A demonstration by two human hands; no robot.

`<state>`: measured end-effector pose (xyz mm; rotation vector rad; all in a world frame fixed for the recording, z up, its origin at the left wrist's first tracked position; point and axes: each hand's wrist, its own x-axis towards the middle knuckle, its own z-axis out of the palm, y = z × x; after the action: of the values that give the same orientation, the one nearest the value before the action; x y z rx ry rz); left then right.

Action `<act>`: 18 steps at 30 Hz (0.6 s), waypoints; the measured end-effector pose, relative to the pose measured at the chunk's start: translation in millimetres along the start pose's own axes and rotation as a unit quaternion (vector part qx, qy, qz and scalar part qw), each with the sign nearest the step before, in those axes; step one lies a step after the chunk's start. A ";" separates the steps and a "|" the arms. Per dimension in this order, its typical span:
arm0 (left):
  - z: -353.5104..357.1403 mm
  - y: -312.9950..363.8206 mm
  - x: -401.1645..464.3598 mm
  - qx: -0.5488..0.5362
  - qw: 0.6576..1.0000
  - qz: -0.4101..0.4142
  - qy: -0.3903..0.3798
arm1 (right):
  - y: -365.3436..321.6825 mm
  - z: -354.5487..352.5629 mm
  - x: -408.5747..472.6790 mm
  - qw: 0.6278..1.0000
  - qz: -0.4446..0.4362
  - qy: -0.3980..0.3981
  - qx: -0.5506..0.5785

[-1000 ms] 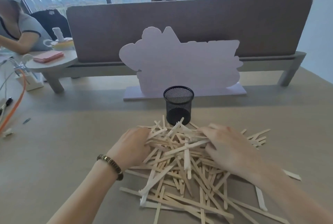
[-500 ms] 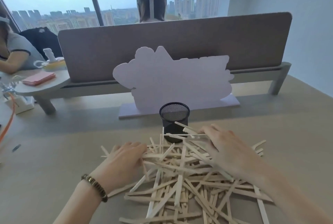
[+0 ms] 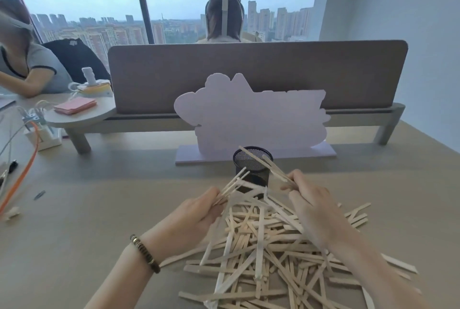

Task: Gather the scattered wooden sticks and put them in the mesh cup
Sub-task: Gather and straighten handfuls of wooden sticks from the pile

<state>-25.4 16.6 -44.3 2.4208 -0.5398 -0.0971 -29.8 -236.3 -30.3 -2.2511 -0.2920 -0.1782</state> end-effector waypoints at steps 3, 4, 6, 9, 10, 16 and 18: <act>4.7 4.3 1.5 -0.023 0.998 -0.010 0.050 | 0.4 -1.3 -1.2 1.000 0.000 0.010 0.017; 7.6 5.6 2.4 -0.026 0.997 -0.013 0.072 | 0.6 -1.1 -1.7 1.000 -0.005 0.015 -0.003; 13.9 10.3 4.2 -0.025 0.992 -0.018 0.125 | 1.5 -0.6 -2.9 0.999 -0.011 0.033 -0.041; 20.4 16.4 8.1 -0.050 0.977 -0.018 0.207 | 4.5 -0.9 -3.2 0.997 -0.016 0.075 -0.003; 21.0 19.0 9.3 -0.065 0.971 -0.020 0.230 | 6.1 -1.0 -2.8 0.996 -0.014 0.088 0.020; 21.8 37.0 7.3 -0.081 0.935 -0.020 0.344 | 12.0 1.8 -0.1 0.988 0.000 0.105 0.112; 23.3 39.8 6.3 -0.066 0.931 -0.008 0.358 | 11.8 0.5 -1.4 0.981 0.009 0.109 0.163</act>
<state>-38.6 -27.6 -37.9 2.1221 -0.1652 0.6956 -28.0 -243.5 -39.7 -1.8902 -0.1682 -0.3392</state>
